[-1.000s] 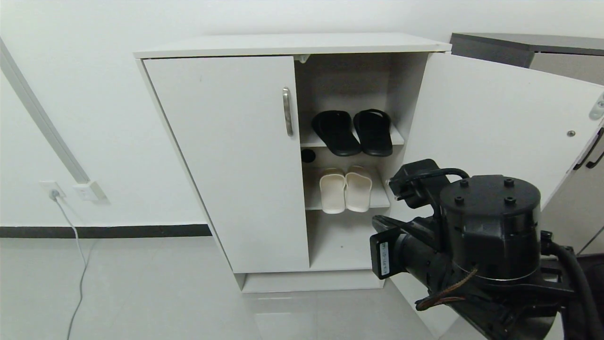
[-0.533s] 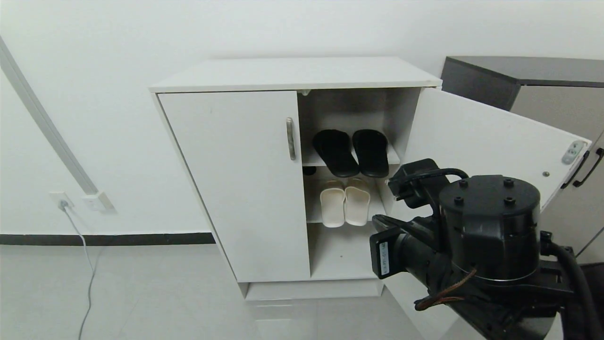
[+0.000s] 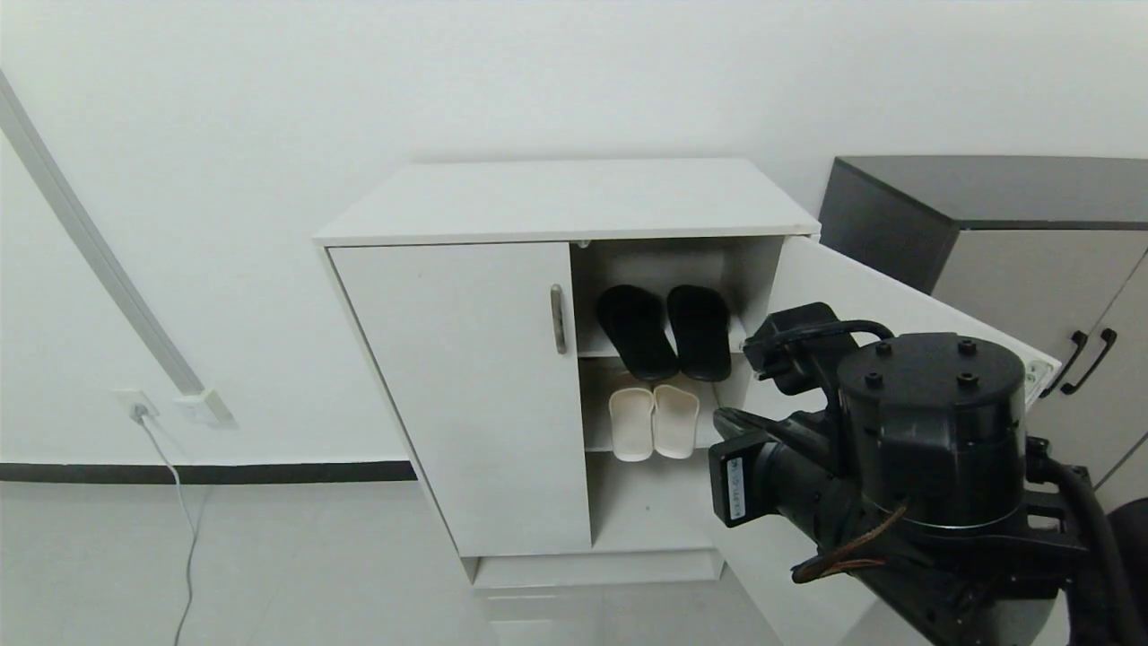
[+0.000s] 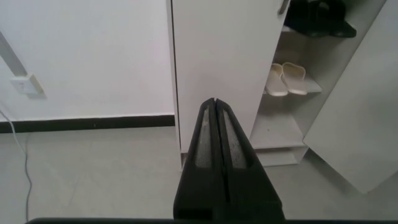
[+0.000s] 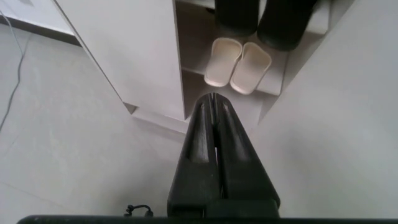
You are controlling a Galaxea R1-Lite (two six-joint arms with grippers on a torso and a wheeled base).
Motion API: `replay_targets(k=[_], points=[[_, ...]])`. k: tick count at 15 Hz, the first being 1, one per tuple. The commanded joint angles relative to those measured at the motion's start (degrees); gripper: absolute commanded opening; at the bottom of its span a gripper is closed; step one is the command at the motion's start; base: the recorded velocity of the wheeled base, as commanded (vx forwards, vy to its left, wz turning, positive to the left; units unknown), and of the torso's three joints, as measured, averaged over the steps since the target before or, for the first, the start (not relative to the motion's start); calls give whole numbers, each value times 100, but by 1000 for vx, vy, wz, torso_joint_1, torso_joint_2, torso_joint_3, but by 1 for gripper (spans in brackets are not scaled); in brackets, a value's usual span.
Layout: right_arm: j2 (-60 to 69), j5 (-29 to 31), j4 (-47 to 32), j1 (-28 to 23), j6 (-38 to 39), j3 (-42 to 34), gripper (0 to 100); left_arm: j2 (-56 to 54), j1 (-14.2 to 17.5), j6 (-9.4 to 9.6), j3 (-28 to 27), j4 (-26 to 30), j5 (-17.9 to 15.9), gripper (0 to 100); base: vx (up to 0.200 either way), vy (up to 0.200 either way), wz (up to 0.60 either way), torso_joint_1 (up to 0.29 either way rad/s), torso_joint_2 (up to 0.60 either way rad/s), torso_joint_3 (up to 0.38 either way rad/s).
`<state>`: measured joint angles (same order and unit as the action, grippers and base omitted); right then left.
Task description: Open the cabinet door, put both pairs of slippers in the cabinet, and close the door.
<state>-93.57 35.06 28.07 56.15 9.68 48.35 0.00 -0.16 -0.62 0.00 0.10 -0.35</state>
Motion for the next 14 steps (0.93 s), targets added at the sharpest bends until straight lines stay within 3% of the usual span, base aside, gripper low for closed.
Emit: replay_targets(k=[1,14], points=[[-29,-17,-4,-25,-1,-1,0,9,-2,-8,0,-1,0,0,0,0,0,168,-481,-320],[-187,-17,5,-78,-1,-10,0,9,-2,-8,0,-1,0,0,0,0,0,210,-526,-318]])
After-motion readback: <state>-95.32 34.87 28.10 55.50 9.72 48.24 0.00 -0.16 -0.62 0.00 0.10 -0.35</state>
